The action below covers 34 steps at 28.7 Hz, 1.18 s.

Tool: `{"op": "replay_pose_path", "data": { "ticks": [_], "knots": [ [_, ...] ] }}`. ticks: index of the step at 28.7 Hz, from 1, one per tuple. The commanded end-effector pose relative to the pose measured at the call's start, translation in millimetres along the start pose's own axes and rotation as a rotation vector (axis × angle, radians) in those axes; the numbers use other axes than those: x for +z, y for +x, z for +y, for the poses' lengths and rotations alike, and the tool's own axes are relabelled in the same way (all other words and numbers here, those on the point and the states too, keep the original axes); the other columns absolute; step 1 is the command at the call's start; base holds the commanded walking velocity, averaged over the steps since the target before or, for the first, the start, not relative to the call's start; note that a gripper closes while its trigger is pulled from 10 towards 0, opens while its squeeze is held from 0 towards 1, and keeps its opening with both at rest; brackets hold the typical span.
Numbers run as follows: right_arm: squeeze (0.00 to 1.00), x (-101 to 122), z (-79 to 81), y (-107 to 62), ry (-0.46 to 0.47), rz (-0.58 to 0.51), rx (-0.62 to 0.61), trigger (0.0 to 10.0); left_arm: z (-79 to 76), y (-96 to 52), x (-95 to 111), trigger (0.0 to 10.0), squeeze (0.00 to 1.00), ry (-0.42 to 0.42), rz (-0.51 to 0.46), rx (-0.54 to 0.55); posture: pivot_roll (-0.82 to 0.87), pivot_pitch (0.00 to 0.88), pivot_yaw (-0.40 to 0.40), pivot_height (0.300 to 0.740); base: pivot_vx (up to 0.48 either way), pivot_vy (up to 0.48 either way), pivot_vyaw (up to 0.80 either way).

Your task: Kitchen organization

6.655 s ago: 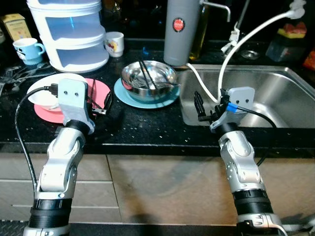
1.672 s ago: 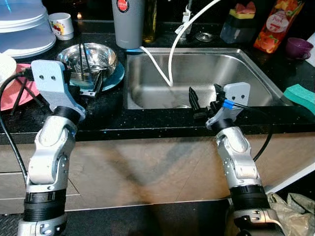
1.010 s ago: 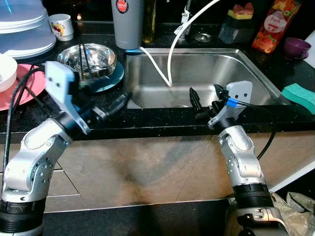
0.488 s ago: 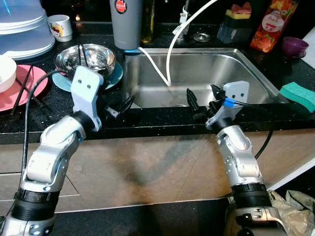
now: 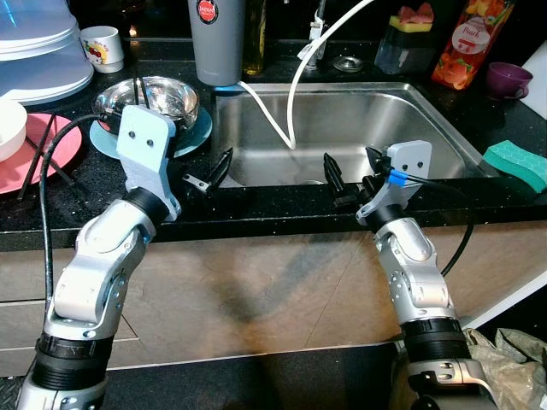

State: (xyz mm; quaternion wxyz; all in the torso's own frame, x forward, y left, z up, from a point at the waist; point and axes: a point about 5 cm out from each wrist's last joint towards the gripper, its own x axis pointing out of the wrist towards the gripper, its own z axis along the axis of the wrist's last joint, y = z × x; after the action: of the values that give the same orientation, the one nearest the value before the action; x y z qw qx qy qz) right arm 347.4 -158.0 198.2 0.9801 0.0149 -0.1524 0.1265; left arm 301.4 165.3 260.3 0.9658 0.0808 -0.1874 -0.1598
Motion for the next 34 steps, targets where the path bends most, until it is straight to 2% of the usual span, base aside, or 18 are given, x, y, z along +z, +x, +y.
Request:
{"op": "replay_pose_path", "data": {
  "ticks": [1, 6, 7, 9, 11, 13, 14, 17, 18, 22, 24, 25, 26, 29, 33, 34],
  "knots": [
    [0.0, -2, 1.4, -1.4, 0.01, 0.011, 0.003, 10.0, 6.1, -1.3, -5, 10.0, 0.0, 0.063, 0.044, 0.06, 0.03, 0.084, -0.041, 0.74, 0.0, 0.0, 0.0],
    [0.0, -2, 2.1, -1.7, 0.012, 0.013, 0.003, 10.0, 9.6, -0.7, -2, 10.0, 0.16, 0.04, 0.014, 0.141, 0.03, 0.089, -0.042, 0.74, 0.0, 0.0, 0.0],
    [0.0, -3, 2.3, -1.7, 0.012, 0.013, 0.002, 10.0, 10.1, -0.2, -2, 10.0, 0.32, 0.05, 0.013, 0.15, 0.03, 0.091, -0.042, 0.74, 0.0, 0.0, 0.0],
    [0.0, -3, 2.5, -1.6, 0.012, 0.013, 0.003, 10.0, 9.6, 1.2, -2, 10.0, 0.3, 0.072, 0.019, 0.152, 0.03, 0.091, -0.042, 0.74, 0.0, 0.0, 0.0],
    [0.0, -3, 2.7, -1.7, 0.013, 0.013, 0.002, 10.0, 11.1, 2.4, -2, 10.0, 0.17, 0.119, 0.024, 0.176, 0.03, 0.091, -0.041, 0.74, 0.0, 0.0, 0.0],
    [0.0, -3, 2.6, -1.7, 0.013, 0.013, 0.002, 10.0, 11.6, 3.0, -1, 10.0, 0.17, 0.126, 0.017, 0.186, 0.03, 0.091, -0.041, 0.74, 0.0, 0.0, 0.0],
    [0.0, -3, 2.7, -1.9, 0.013, 0.013, 0.001, 10.0, 12.1, 3.2, 0, 10.0, 0.08, 0.138, 0.012, 0.189, 0.03, 0.093, -0.04, 0.74, 0.0, 0.0, 0.0],
    [0.0, -3, 2.8, -2.2, 0.013, 0.013, 0.001, 10.0, 13.5, 3.8, 3, 10.0, 0.06, 0.147, 0.0, 0.203, 0.03, 0.093, -0.04, 0.74, 0.0, 0.0, 0.0],
    [0.0, -3, 2.9, -2.3, 0.014, 0.013, 0.001, 10.0, 14.6, 4.1, 4, 10.0, 0.0, 0.151, -0.009, 0.215, 0.03, 0.094, -0.038, 0.74, 0.0, 0.0, 0.0],
    [0.0, -2, 3.7, -2.4, 0.015, 0.013, 0.002, 10.0, 34.7, 2.2, 17, 10.0, 0.0, 0.123, -0.059, 0.316, 0.02, 0.097, -0.038, 0.74, 0.0, 0.0, 0.0],
    [0.0, -2, 3.8, -2.4, 0.015, 0.013, 0.003, 10.0, 44.6, 1.4, 20, 10.0, 0.0, 0.086, -0.056, 0.305, 0.03, 0.097, -0.04, 0.74, 0.0, 0.0, 0.0],
    [0.0, -2, 3.8, -2.4, 0.015, 0.013, 0.003, 10.0, 44.6, 1.4, 20, 10.0, 0.0, 0.086, -0.056, 0.305, 0.03, 0.097, -0.04, 0.74, 0.0, 0.0, 0.0],
    [0.0, -2, 3.9, -2.3, 0.015, 0.013, 0.003, 10.0, 51.0, 0.4, 21, 10.0, 0.0, 0.044, -0.053, 0.291, 0.03, 0.097, -0.04, 0.74, 0.0, 0.0, 0.0],
    [0.0, -3, 4.2, -2.8, 0.015, 0.015, 0.006, 10.0, 67.5, -8.4, 22, 10.0, 0.0, 0.044, -0.045, 0.223, 0.03, 0.099, -0.039, 0.74, 0.0, 0.0, 0.0],
    [0.0, -3, 4.1, -3.3, 0.016, 0.013, 0.005, 10.0, 70.8, -12.7, 19, 10.0, 0.0, 0.059, -0.03, 0.219, 0.03, 0.1, -0.036, 0.74, 0.0, 0.0, 0.0],
    [0.0, -3, 4.2, -3.6, 0.016, 0.011, 0.003, 10.0, 70.2, -13.6, 18, 10.0, 0.0, 0.042, -0.032, 0.216, 0.03, 0.1, -0.035, 0.74, 0.0, 0.0, 0.0]
  ]
}}
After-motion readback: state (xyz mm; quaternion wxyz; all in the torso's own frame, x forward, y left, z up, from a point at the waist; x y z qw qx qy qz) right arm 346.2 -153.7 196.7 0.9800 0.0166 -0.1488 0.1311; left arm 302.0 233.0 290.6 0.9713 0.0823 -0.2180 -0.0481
